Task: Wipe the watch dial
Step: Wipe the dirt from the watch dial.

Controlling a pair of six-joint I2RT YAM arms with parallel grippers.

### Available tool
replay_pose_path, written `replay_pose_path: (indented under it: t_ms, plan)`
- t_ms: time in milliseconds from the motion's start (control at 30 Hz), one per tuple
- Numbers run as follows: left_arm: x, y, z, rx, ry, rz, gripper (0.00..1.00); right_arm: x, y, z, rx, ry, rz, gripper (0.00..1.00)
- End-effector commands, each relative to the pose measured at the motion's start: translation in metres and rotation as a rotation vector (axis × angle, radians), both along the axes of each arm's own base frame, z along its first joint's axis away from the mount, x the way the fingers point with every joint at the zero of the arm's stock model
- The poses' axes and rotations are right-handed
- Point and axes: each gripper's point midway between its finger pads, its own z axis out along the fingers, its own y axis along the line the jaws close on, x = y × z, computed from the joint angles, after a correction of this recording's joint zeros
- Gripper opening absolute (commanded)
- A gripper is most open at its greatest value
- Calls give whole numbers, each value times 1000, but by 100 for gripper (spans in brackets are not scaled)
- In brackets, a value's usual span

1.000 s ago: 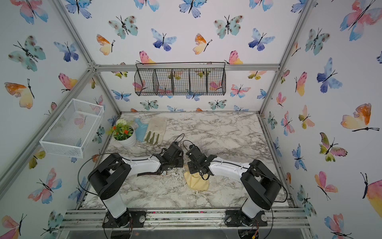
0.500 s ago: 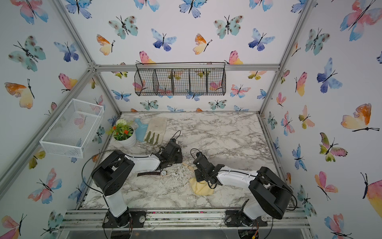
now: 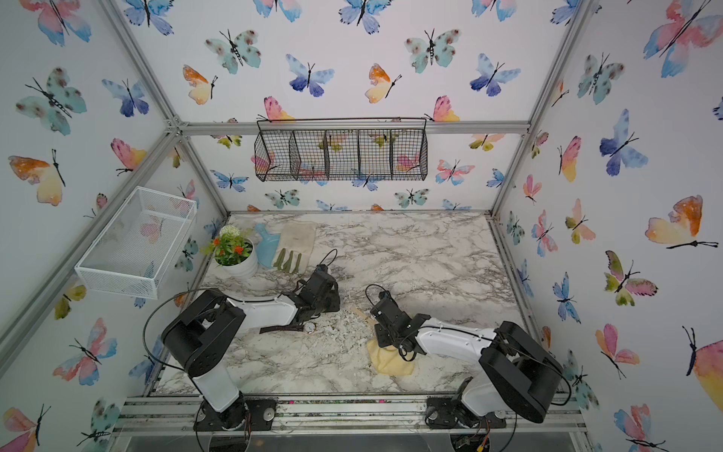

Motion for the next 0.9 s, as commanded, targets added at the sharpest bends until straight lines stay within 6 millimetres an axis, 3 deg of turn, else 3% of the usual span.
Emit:
replay_pose_path:
  t_ms: [0, 200, 367, 667, 867]
  plan:
    - [-58, 44, -35, 168, 240, -12, 36, -9, 19, -20, 31, 91, 46, 2]
    - [-58, 36, 4, 93, 187, -17, 46, -1, 60, -30, 66, 108, 114, 2]
    - [-60, 34, 14, 64, 181, -19, 54, 9, 91, -31, 85, 109, 169, 2]
    - [-53, 16, 22, 8, 170, -45, 60, 16, 137, 3, 189, 50, 269, 2]
    - [-50, 8, 30, -8, 154, -53, 61, 18, 143, 35, 229, -12, 281, 2]
